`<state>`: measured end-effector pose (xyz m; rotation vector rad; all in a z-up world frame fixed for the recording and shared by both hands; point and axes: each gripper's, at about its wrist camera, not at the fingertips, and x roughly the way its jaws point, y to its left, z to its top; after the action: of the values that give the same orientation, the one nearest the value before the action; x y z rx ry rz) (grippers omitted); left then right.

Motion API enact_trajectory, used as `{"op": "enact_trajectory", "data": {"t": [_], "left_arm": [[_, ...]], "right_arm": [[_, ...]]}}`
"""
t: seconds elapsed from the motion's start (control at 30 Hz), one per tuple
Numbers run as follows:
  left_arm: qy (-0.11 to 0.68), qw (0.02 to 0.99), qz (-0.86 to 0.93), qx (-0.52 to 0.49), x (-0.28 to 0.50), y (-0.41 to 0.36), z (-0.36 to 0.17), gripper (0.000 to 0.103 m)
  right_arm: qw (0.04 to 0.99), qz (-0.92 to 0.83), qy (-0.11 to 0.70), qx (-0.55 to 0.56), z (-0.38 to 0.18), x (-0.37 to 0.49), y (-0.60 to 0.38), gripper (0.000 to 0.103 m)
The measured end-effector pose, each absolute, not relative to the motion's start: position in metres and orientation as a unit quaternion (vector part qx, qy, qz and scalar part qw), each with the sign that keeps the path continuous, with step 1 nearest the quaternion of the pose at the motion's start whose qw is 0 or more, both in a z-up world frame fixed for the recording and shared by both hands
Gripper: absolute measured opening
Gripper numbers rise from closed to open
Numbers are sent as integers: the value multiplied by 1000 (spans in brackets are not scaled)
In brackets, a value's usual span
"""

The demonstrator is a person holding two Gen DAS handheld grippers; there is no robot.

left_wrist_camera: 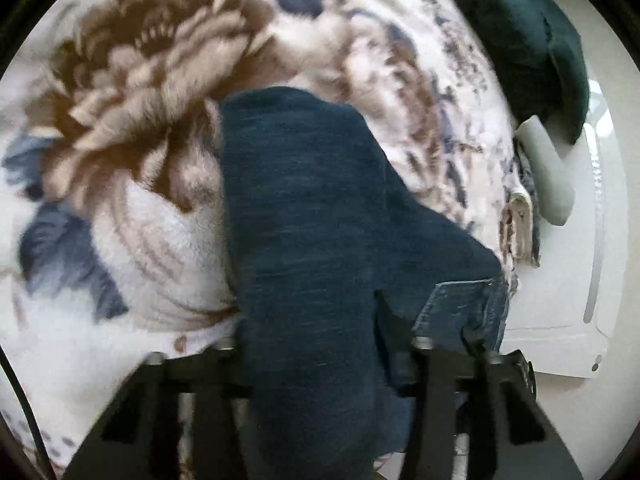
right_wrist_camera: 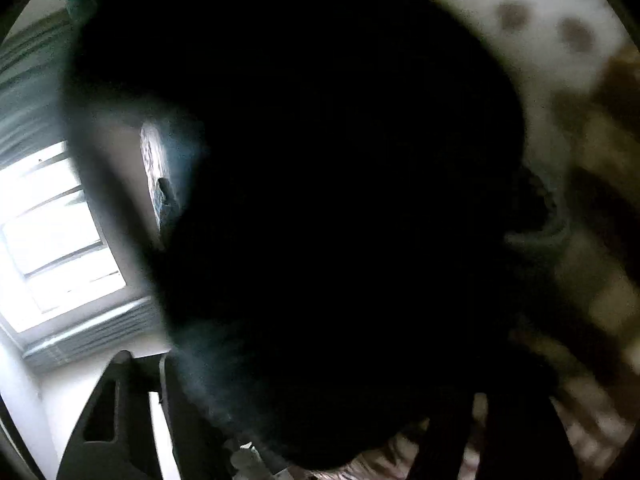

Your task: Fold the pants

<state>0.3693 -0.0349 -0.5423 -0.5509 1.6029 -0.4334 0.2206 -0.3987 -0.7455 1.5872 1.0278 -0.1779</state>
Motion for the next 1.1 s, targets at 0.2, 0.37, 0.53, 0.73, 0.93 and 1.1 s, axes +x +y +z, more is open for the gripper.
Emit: {"op": "enact_trajectory", "data": {"t": [0.2,0.37,0.53,0.73,0.93,1.1], "left_arm": [[679,670,-204,-223,362,-30,-484,28],[662,678,-216,-235,373,-11,-435,28],[641,694,-224,-238,426,16,-396,28],[613,725,-222,-224,548,74,-373,28],[596,749,-214,-194,682,127,-383,28],[596,758,-205,-168,784,149,-415,28]], "right_arm": [[626,-72,439,641,-680,229,-382,60],[658,-41,443,608,-615,251,-365,59],[668,-23,430,607,-575,298,-340,59],[674,-10,392,626,-562,403,-286,59],[674,22,365,642,-577,545,-217,59],[673,40,364,642,-615,666,-183,59]]}}
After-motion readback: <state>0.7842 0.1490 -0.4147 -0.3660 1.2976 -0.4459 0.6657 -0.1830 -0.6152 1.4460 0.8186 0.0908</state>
